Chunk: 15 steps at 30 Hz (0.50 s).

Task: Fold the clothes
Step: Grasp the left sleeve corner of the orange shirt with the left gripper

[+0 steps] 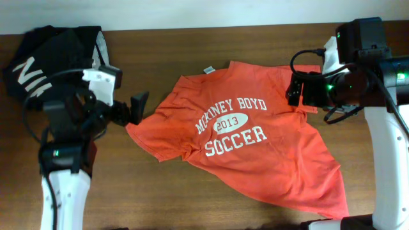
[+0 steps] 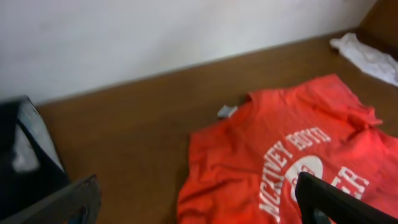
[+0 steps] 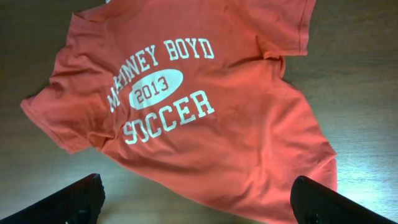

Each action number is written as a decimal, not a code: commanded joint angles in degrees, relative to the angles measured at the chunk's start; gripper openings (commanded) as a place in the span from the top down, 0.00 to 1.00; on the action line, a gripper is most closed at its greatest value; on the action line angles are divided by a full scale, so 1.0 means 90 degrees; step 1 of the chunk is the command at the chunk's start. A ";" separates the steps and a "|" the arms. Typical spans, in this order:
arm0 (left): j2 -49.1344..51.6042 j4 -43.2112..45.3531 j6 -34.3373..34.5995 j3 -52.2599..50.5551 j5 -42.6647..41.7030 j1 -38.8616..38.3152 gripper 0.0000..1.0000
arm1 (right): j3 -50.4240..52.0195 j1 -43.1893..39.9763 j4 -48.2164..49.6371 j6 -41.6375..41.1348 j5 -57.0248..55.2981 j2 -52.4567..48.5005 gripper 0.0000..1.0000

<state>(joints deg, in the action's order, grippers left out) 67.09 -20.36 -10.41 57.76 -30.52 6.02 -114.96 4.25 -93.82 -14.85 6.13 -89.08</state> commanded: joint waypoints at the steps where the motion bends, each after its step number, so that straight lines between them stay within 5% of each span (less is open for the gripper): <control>1: 0.1149 -0.0971 0.0486 0.0680 0.0002 0.0109 0.01 | -0.0036 -0.0017 -0.0058 -0.0036 -0.0002 0.0328 0.01; 5: 0.2344 -0.2385 0.0488 0.1671 0.1231 0.0041 0.01 | -0.0036 -0.0017 -0.0338 -0.0763 -0.0964 0.0726 0.01; 10: 0.3106 -0.2470 0.0483 0.1804 0.1392 -0.0032 0.01 | 0.0287 -0.0017 -0.0389 -0.0906 -0.1214 0.1180 0.01; 15: 0.3611 -0.2732 0.0952 0.1804 0.3077 -0.0012 0.01 | 0.0809 -0.0017 -0.0384 -0.0901 -0.1214 0.1239 0.01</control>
<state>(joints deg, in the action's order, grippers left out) 97.01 -43.51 -6.04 72.99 -14.63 5.85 -110.04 4.25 -96.97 -22.17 -3.25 -77.73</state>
